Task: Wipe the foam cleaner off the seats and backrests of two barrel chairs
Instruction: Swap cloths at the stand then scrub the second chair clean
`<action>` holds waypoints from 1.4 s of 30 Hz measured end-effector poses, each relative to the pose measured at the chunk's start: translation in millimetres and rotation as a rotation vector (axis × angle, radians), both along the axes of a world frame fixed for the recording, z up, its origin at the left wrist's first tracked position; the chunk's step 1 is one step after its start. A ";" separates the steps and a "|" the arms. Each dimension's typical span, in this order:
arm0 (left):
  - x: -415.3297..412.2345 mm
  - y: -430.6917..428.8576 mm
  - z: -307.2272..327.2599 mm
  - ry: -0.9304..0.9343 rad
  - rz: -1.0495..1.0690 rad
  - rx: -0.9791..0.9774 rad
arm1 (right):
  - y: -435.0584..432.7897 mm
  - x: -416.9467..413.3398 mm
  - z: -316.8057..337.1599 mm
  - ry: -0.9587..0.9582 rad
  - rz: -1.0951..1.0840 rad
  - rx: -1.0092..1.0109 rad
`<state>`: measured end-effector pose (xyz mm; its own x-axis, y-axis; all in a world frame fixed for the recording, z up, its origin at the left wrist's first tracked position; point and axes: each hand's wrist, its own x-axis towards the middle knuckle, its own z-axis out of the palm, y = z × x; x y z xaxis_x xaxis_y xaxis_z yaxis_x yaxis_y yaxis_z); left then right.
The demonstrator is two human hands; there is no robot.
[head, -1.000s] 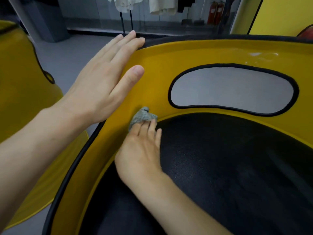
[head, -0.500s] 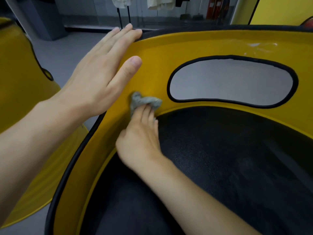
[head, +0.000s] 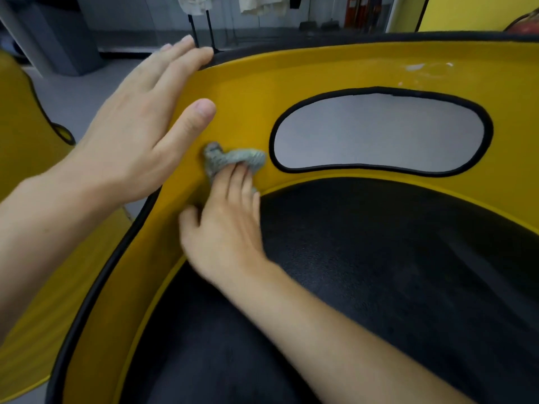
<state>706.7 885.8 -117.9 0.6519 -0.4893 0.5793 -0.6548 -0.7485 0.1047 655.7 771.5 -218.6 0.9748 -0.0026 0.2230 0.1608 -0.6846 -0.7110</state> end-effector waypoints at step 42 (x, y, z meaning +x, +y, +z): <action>80.1 -192.9 43.4 -0.260 -0.041 0.513 | -202.3 51.8 36.0 -0.343 -0.683 -0.628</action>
